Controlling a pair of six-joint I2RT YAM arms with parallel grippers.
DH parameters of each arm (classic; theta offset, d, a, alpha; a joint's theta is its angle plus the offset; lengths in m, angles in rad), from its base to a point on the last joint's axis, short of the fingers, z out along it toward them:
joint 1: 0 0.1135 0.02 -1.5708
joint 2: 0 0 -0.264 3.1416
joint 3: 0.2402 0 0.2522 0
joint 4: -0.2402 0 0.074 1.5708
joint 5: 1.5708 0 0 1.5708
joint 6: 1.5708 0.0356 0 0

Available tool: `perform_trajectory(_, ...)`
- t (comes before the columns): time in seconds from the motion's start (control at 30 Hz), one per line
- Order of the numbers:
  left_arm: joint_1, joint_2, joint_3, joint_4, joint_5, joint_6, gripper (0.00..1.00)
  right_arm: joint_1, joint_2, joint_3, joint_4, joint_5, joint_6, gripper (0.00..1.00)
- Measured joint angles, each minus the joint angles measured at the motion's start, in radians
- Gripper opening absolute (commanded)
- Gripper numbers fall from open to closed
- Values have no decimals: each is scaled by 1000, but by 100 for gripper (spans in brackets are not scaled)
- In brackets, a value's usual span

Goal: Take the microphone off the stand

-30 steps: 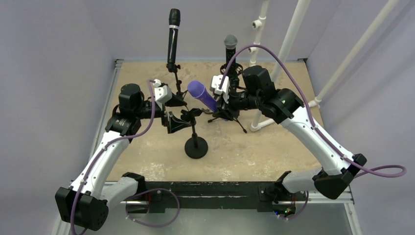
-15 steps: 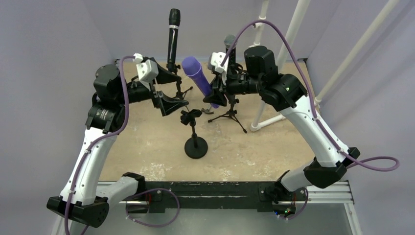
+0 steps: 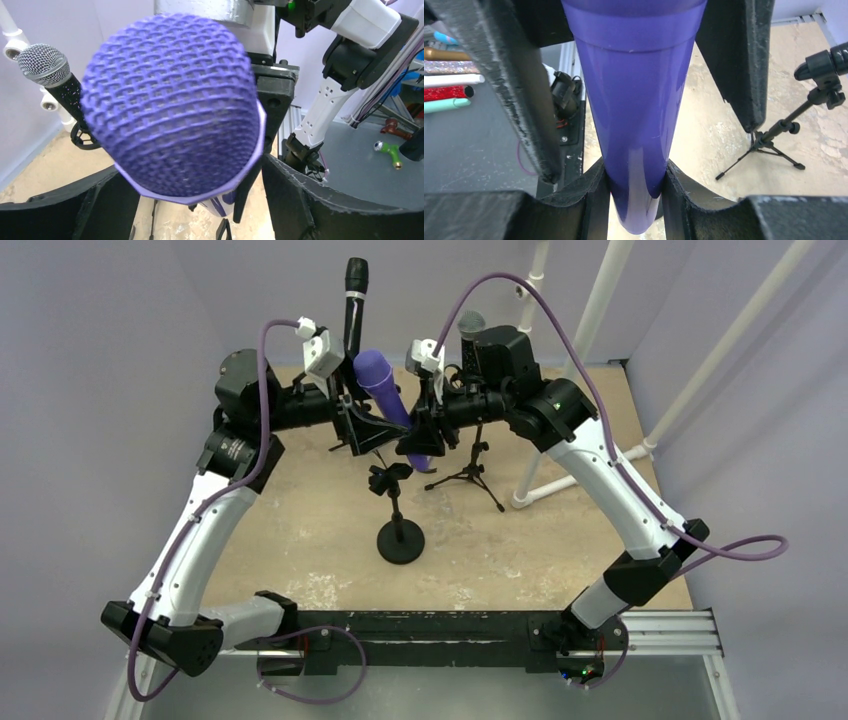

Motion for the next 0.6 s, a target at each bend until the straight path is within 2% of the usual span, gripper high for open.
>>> perform_trajectory(0.13, -2, 10, 0, 55, -2, -53, 56, 0, -1, 0, 11, -21, 10, 0)
perform_trajectory(0.2, -2, 14, 0, 90, -2, -79, 42, 0, -1, 0, 12, -23, 15, 0)
perform_trajectory(0.33, -7, 17, -6, 156, 5, -158, 0, 0, -1, 0, 28, -22, 6, 0)
perform_trajectory(0.43, -8, 22, -7, 188, 6, -198, 0, -1, -6, 0, 32, -18, 8, 2)
perform_trajectory(0.47, -8, 23, -7, 197, 7, -205, 0, -1, -9, 0, 32, -17, 9, 10)
perform_trajectory(0.53, -8, 23, -6, 212, 8, -224, 0, -1, -16, 0, 32, -13, 10, 40)
perform_trajectory(0.6, -6, 24, 3, 217, 10, -243, 0, -1, -27, 0, 34, -5, 16, 61)
